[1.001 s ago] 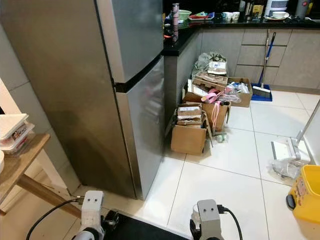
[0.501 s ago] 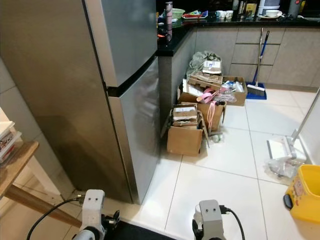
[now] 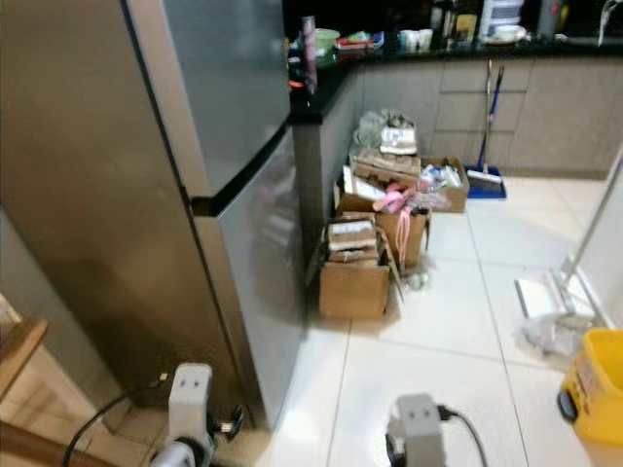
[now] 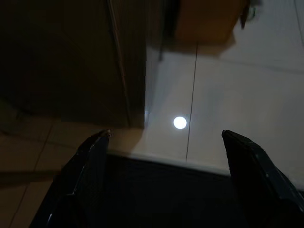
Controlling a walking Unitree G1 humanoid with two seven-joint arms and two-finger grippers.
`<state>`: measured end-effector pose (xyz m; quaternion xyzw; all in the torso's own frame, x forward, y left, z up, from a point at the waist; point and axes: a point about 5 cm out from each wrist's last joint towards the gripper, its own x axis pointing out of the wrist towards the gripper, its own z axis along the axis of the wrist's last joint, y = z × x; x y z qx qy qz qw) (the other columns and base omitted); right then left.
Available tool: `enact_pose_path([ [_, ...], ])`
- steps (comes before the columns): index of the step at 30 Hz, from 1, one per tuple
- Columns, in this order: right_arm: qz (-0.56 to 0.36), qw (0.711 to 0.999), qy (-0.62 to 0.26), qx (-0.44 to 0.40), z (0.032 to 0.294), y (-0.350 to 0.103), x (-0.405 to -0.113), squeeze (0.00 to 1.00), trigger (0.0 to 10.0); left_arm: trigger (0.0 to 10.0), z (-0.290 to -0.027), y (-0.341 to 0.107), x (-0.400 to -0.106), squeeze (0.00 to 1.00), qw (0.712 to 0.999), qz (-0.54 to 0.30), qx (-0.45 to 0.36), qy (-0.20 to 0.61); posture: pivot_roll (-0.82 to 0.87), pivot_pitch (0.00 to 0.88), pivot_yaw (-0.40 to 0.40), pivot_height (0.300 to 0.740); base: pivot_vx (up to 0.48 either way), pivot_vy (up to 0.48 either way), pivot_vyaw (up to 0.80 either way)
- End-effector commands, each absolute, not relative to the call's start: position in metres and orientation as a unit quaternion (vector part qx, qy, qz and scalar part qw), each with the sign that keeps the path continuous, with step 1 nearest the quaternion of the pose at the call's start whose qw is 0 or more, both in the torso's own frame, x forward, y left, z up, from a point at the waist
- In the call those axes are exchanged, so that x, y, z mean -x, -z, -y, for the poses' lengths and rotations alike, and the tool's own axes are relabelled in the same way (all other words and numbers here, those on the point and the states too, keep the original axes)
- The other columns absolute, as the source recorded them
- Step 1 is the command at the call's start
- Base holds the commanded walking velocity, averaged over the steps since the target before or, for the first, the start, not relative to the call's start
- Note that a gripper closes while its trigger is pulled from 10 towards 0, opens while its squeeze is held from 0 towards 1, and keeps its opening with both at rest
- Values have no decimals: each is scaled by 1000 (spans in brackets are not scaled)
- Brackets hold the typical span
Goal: Restocking fridge
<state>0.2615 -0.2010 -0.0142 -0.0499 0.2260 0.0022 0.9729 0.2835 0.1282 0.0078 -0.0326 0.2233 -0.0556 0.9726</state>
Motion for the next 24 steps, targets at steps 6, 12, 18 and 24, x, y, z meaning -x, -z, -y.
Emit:
enact_pose_path([
  [6, -218, 975, -20, 42, 189, 14, -263, 0, 10000, 10000, -135, 0, -276, 0, 969, -240, 35, 45, -82, 44, 62, 740, 80, 0, 0],
  [12, -219, 975, -20, 42, 188, 14, -263, 0, 10000, 10000, -137, 3, -275, 0, 968, -243, 34, 44, -81, 43, 63, 740, 0, 0, 0],
  [18, -218, 975, -20, 41, 187, 14, -263, 0, 10000, 10000, -137, 2, -275, 0, 969, -242, 33, 45, -80, 43, 63, 740, 0, 0, 0],
  [24, -218, 975, -19, 42, 189, 14, -263, 0, 10000, 10000, -136, 0, -275, 0, 971, -235, 25, 44, -80, 44, 63, 740, 0, 0, 0],
])
